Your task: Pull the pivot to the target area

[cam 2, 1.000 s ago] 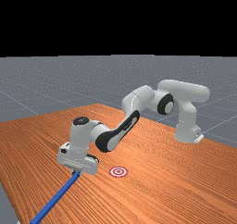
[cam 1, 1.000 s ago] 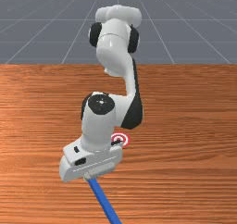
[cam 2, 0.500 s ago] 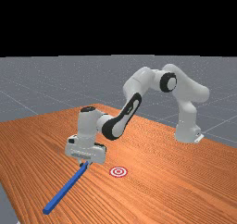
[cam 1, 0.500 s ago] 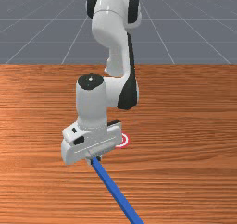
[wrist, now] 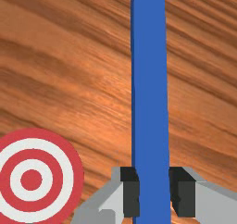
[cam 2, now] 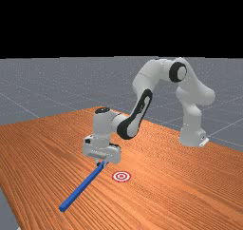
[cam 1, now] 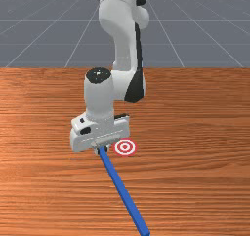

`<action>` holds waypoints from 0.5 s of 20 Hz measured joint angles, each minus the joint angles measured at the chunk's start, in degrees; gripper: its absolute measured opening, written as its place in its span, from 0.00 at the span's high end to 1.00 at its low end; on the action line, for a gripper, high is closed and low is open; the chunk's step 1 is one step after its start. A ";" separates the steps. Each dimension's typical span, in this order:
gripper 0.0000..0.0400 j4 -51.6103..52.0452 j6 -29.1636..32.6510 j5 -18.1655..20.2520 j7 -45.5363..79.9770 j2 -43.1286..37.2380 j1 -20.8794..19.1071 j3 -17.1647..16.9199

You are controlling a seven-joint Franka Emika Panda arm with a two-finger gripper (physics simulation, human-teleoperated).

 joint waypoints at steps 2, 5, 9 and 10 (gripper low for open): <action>0.76 -4.83 2.28 -0.09 -1.06 -2.47 -0.11 0.15; 0.76 -5.65 -0.45 1.46 -6.07 -5.09 -2.57 2.68; 0.76 -6.67 -0.01 -2.00 -8.74 -6.51 -0.84 2.44; 0.76 -6.87 0.05 -2.10 -7.97 -6.59 -0.15 2.49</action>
